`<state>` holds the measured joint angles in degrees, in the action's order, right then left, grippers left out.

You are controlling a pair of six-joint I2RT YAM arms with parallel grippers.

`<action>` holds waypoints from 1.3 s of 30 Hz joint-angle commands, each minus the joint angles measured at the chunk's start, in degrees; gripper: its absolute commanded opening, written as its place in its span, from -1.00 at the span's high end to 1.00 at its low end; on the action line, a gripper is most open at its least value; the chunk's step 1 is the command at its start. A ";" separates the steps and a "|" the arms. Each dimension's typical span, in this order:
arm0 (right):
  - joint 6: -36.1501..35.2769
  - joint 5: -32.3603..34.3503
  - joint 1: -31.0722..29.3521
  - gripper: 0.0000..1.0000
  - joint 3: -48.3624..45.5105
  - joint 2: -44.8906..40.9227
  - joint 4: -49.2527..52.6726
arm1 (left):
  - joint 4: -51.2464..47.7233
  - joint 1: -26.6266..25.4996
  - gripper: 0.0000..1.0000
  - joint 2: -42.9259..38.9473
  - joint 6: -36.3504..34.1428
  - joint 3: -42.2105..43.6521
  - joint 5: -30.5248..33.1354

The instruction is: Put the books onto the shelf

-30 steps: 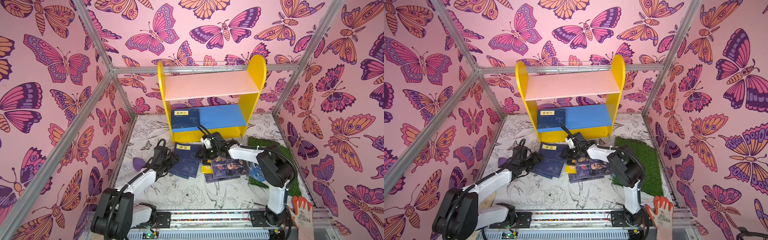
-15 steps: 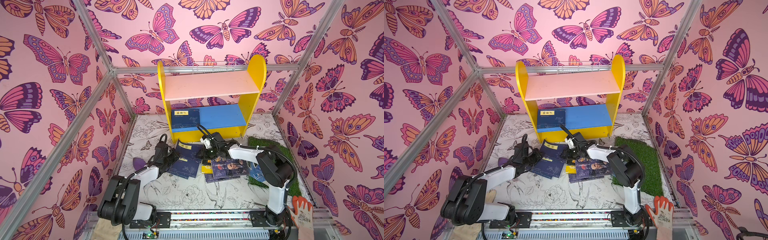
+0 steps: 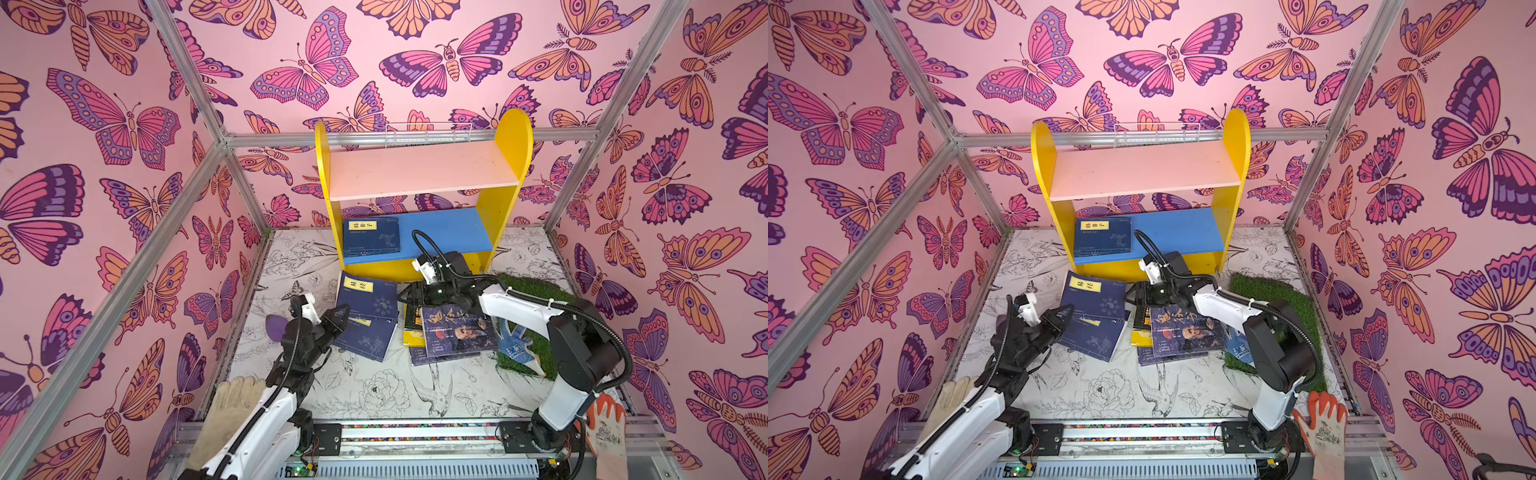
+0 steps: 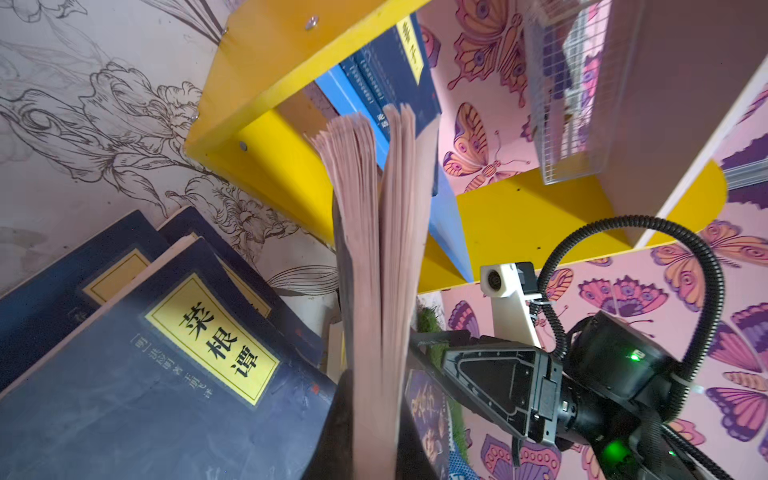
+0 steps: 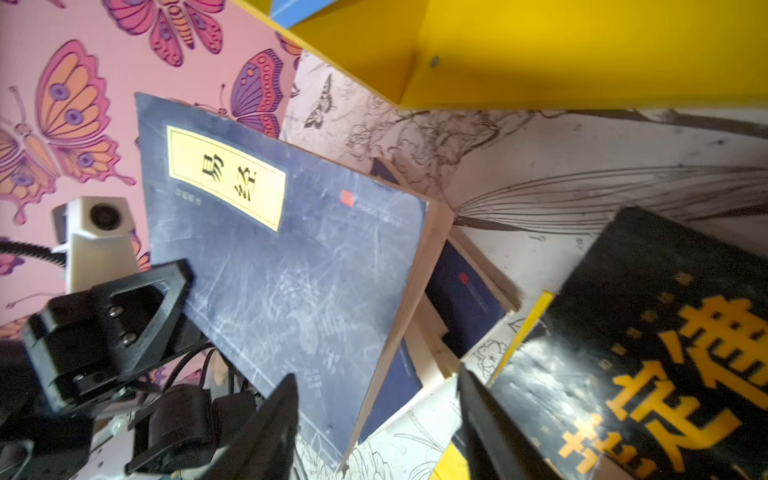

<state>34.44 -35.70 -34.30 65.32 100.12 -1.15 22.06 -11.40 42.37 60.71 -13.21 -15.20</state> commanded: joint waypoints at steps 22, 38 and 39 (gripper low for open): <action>34.38 -13.26 -1.01 0.27 -6.39 1.46 -44.69 | 27.65 0.93 1.00 5.20 4.71 -1.61 4.87; 37.73 -5.47 -0.16 0.06 -8.30 2.29 -46.19 | 31.80 0.36 1.00 6.17 3.46 -2.33 6.03; 37.54 -5.30 -0.19 0.04 -8.20 2.21 -45.93 | 31.95 0.33 1.00 6.31 3.37 -2.50 5.67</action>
<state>70.65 -43.46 -34.96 57.80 102.00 -44.31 49.84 -10.94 49.58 65.93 -13.61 -8.93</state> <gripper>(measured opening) 0.473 0.102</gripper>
